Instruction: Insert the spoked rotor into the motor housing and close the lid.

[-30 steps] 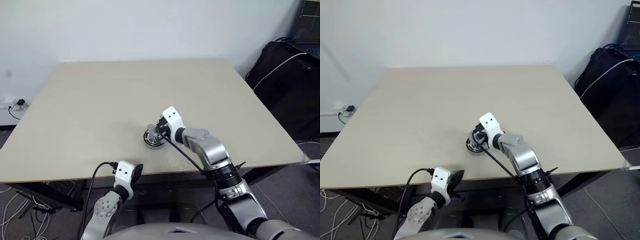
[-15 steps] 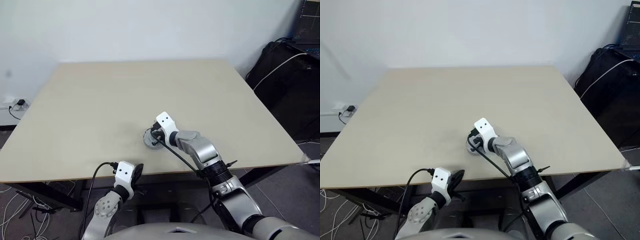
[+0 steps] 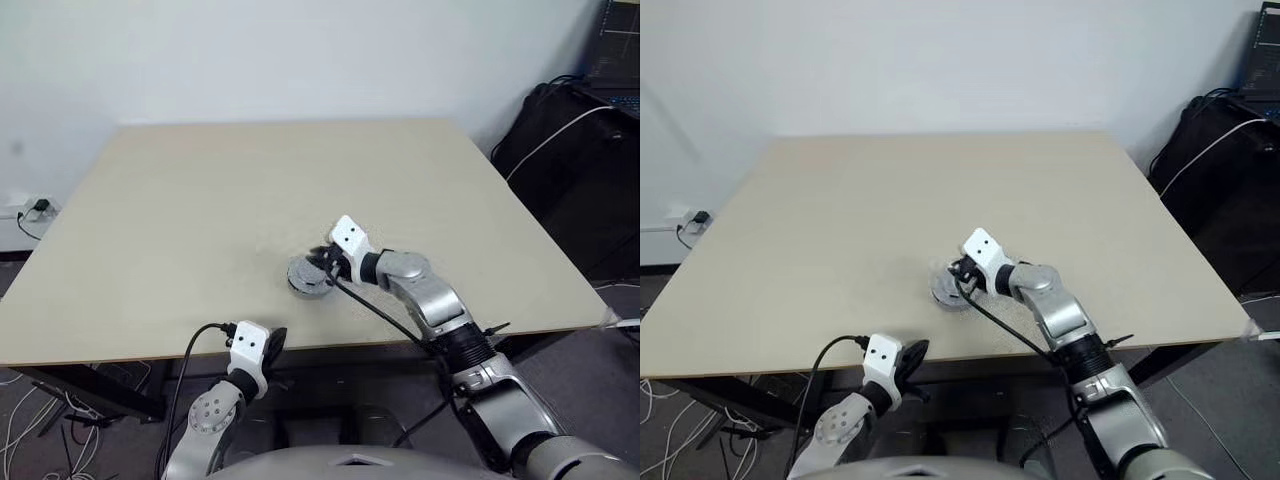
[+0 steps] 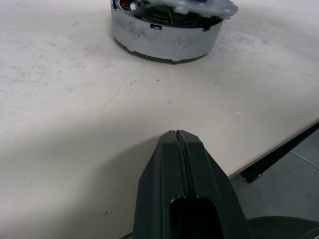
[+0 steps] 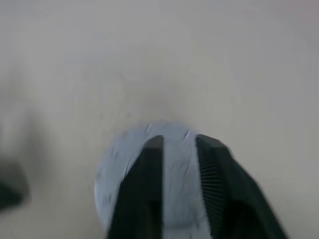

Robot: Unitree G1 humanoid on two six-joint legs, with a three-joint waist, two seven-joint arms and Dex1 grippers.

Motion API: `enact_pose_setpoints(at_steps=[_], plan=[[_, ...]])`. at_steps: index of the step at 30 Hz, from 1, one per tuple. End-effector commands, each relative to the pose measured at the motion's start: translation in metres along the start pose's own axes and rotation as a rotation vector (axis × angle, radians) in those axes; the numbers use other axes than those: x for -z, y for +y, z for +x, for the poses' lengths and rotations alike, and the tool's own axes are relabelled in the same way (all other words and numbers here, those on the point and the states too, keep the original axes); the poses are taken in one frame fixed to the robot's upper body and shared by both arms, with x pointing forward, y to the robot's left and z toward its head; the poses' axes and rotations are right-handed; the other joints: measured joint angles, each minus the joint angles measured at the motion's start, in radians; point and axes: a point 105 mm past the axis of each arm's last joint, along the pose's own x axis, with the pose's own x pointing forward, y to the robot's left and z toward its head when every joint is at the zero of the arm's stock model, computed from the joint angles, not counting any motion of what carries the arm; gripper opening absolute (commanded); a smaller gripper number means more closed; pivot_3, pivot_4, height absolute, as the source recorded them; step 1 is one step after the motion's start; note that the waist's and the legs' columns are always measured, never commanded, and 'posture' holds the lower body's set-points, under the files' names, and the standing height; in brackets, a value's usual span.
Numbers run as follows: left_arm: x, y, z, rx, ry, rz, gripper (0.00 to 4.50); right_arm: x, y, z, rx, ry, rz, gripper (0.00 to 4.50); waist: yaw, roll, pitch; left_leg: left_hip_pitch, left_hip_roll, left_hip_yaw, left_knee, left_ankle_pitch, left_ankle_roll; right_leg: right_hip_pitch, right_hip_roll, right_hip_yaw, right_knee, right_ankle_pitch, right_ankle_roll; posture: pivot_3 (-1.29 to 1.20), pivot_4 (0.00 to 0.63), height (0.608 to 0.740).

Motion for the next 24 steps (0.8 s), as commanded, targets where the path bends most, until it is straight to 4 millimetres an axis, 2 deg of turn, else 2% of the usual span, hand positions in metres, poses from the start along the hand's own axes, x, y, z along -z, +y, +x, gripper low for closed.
enact_pose_setpoints(at_steps=[1, 7, 8, 24], plan=[[-0.019, -0.002, 0.000, 0.003, -0.058, 0.020, 0.00, -0.009, -0.004, 0.000, -0.054, -0.026, -0.082, 2.26, 0.000, 0.000, 0.000, 0.000, 0.000, 0.000, 0.000, 0.000, 0.000, 0.000, 0.000, 0.000, 0.000, 0.000, 0.000, 0.00, 0.000, 0.740], [-0.020, 0.000, -0.001, -0.007, -0.057, 0.021, 0.00, -0.006, -0.008, 0.001, -0.110, -0.025, -0.072, 4.28, 0.001, 0.000, 0.000, 0.000, 0.000, 0.000, 0.000, 0.000, 0.000, 0.001, 0.000, 0.000, 0.000, 0.000, 0.000, 0.00, 0.000, 0.740], [-0.020, 0.000, -0.001, -0.009, -0.057, 0.021, 0.00, -0.006, -0.008, 0.002, -0.114, -0.026, -0.071, 4.49, 0.002, 0.000, 0.000, 0.000, 0.000, 0.000, 0.000, 0.000, 0.000, 0.001, 0.000, 0.000, 0.000, 0.000, 0.000, 0.00, 0.000, 0.740], [-0.018, 0.007, -0.006, -0.053, -0.060, 0.021, 0.00, 0.000, -0.014, 0.018, -0.187, 0.026, 0.007, 4.49, 0.002, 0.000, 0.000, 0.001, 0.000, 0.001, 0.000, 0.002, 0.002, 0.001, 0.000, 0.000, 0.001, 0.000, 0.000, 0.00, 0.000, 0.740]])
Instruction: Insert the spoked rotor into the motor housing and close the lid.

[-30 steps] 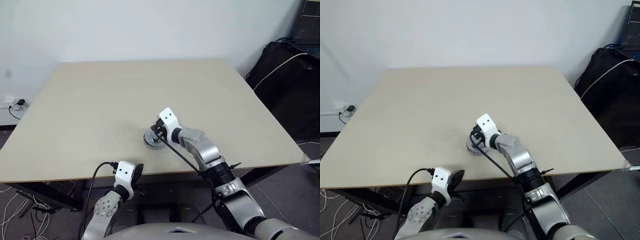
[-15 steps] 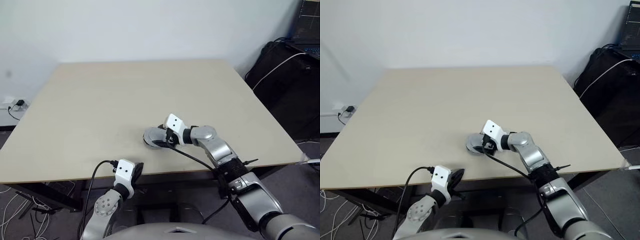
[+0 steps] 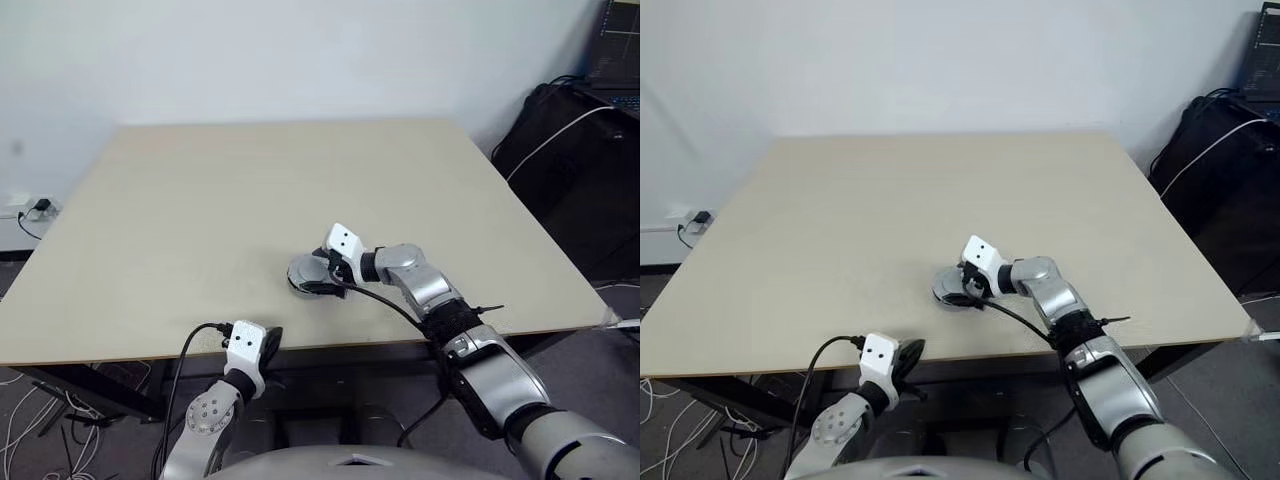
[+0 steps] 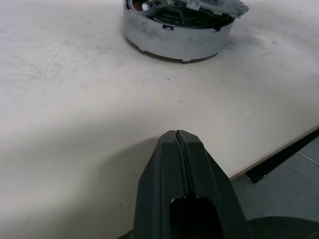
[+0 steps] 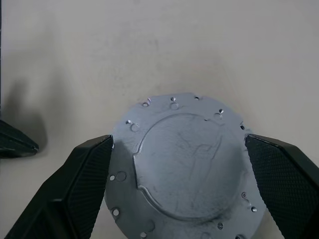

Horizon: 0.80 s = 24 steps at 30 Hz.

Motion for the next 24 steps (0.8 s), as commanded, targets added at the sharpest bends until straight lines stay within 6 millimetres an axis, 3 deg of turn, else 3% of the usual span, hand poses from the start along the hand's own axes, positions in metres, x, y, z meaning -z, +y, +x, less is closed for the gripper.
enact_pose_setpoints(at_steps=[1, 10, 15, 24], plan=[[-0.018, 0.002, -0.002, -0.010, -0.073, 0.024, 0.00, -0.014, -0.004, 0.001, -0.013, -0.031, -0.020, 4.49, 0.000, 0.000, 0.000, 0.000, 0.000, 0.000, 0.000, 0.000, 0.000, 0.000, 0.000, 0.000, 0.000, 0.000, 0.000, 0.00, 0.000, 0.740], [-0.014, 0.005, -0.004, -0.028, -0.071, 0.019, 0.00, -0.003, -0.006, 0.004, -0.041, 0.004, 0.059, 4.49, 0.000, 0.000, 0.000, 0.000, 0.000, 0.000, 0.000, -0.001, -0.002, 0.000, 0.000, 0.000, 0.000, 0.000, 0.000, 0.00, 0.000, 0.740], [-0.013, 0.004, -0.004, -0.026, -0.071, 0.018, 0.00, -0.004, -0.005, 0.004, -0.039, -0.007, 0.066, 3.28, -0.001, 0.001, 0.000, 0.000, 0.000, 0.000, 0.000, -0.001, -0.002, 0.000, 0.000, 0.000, 0.000, 0.000, 0.000, 0.00, 0.000, 0.740], [-0.018, -0.001, -0.003, -0.015, -0.078, 0.018, 0.00, -0.017, -0.013, 0.001, 0.044, -0.117, 0.111, 3.27, -0.001, 0.001, 0.000, 0.000, 0.000, 0.000, 0.000, -0.001, -0.002, 0.000, 0.000, 0.000, 0.000, 0.000, 0.000, 0.00, 0.000, 0.740]])
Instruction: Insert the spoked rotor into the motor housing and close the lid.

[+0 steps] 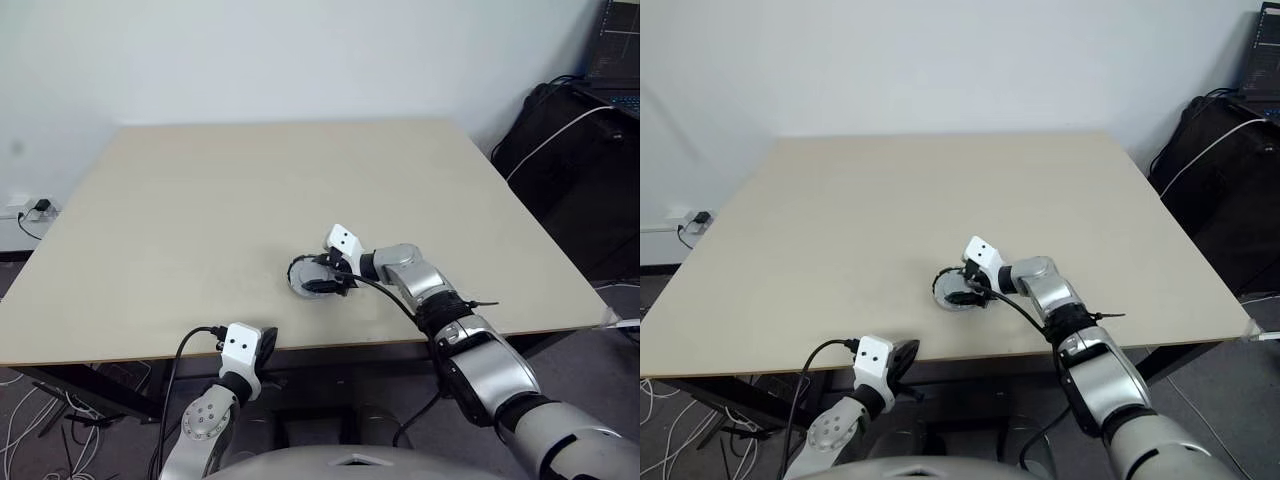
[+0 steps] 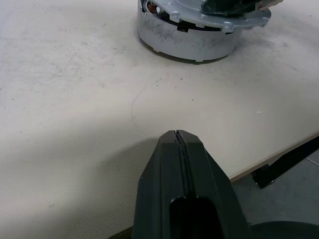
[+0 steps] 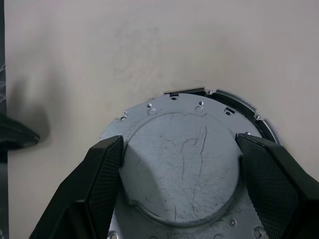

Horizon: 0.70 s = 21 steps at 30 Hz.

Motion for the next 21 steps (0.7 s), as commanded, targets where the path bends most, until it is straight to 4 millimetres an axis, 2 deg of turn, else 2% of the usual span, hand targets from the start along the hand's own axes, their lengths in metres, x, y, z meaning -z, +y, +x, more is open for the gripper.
enact_pose_setpoints(at_steps=[1, 12, 21], plan=[[-0.019, -0.004, 0.001, 0.011, -0.064, 0.019, 0.00, -0.028, -0.009, -0.004, 0.072, -0.127, -0.006, 3.27, 0.000, 0.000, 0.000, 0.000, 0.000, 0.000, 0.000, 0.000, 0.000, 0.000, 0.000, 0.000, 0.000, 0.000, 0.000, 0.00, 0.000, 0.740], [-0.027, -0.006, 0.001, 0.017, -0.068, 0.018, 0.00, -0.014, 0.000, 0.008, 0.103, -0.060, -0.026, 3.27, -0.002, 0.000, 0.000, 0.000, 0.000, 0.001, 0.000, 0.000, -0.001, 0.000, 0.000, 0.001, 0.000, 0.000, 0.000, 0.00, 0.000, 0.740], [-0.027, -0.006, 0.002, 0.020, -0.068, 0.018, 0.00, -0.009, -0.008, 0.009, 0.177, -0.021, 0.003, 3.27, -0.003, 0.001, 0.000, 0.001, 0.000, 0.001, 0.000, 0.000, -0.001, 0.000, 0.000, 0.001, 0.001, 0.000, 0.000, 0.00, 0.000, 0.740]])
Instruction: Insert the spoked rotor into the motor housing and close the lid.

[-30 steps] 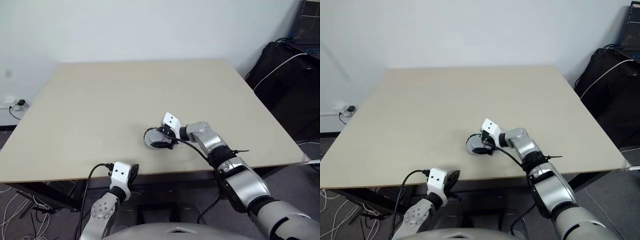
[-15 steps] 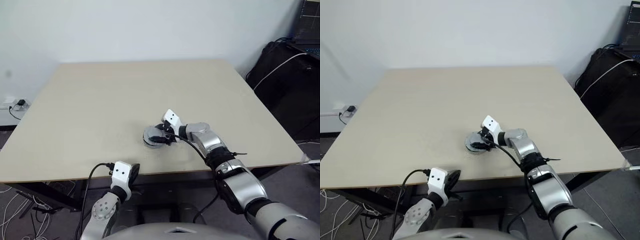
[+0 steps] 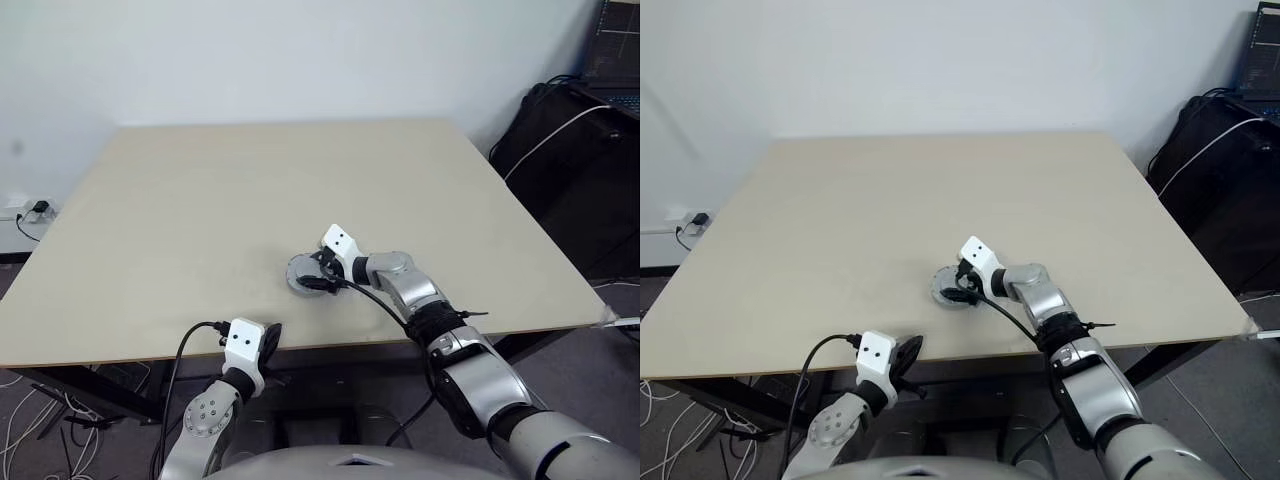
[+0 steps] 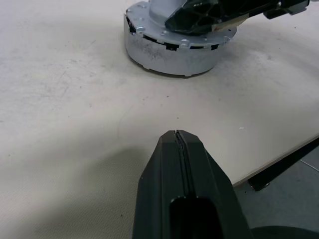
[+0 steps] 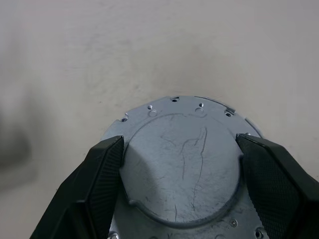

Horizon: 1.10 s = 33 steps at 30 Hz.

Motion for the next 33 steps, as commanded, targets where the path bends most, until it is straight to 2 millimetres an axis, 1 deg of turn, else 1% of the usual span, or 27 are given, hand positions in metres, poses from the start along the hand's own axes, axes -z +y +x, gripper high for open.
enact_pose_setpoints(at_steps=[1, 6, 13, 19, 26, 33], plan=[[-0.015, -0.001, 0.002, 0.003, -0.053, 0.016, 0.00, -0.009, -0.008, -0.001, 0.046, -0.007, -0.015, 3.27, -0.001, 0.000, 0.000, 0.000, 0.000, 0.000, 0.000, 0.000, 0.000, 0.000, 0.000, 0.000, 0.000, 0.000, 0.000, 0.00, 0.000, 0.740], [-0.015, -0.001, 0.001, 0.005, -0.053, 0.017, 0.00, -0.007, -0.008, 0.001, 0.066, 0.009, -0.006, 3.27, -0.001, 0.001, -0.001, 0.001, 0.000, 0.000, 0.000, 0.001, 0.000, 0.001, 0.000, 0.000, 0.000, 0.001, 0.000, 0.00, 0.000, 0.740], [-0.013, 0.000, 0.001, 0.005, -0.049, 0.013, 0.00, 0.001, -0.016, 0.001, 0.136, 0.053, -0.007, 3.27, 0.001, 0.003, -0.003, 0.001, 0.000, 0.000, 0.000, 0.002, 0.000, 0.001, -0.001, 0.000, 0.000, 0.001, 0.000, 0.00, 0.000, 0.740], [-0.013, 0.000, 0.002, 0.002, -0.049, 0.012, 0.00, 0.007, -0.014, 0.001, 0.111, 0.096, -0.026, 3.27, 0.003, 0.006, -0.005, 0.001, 0.000, 0.000, 0.000, 0.002, 0.000, 0.001, -0.001, 0.000, 0.000, 0.001, 0.000, 0.00, 0.000, 0.740], [-0.012, 0.000, 0.002, 0.001, -0.048, 0.011, 0.00, 0.014, -0.008, -0.002, 0.026, 0.154, -0.016, 3.27, 0.004, 0.006, -0.006, 0.001, 0.000, 0.000, 0.000, 0.002, 0.001, 0.001, -0.001, 0.000, 0.000, 0.001, 0.000, 0.00, 0.000, 0.740], [-0.011, 0.000, 0.002, 0.000, -0.048, 0.011, 0.00, 0.016, -0.011, -0.003, 0.038, 0.166, -0.025, 3.27, 0.005, 0.007, -0.006, 0.001, 0.000, -0.001, 0.000, 0.002, 0.001, 0.002, -0.001, 0.000, -0.001, 0.001, 0.000, 0.00, 0.000, 0.740]])
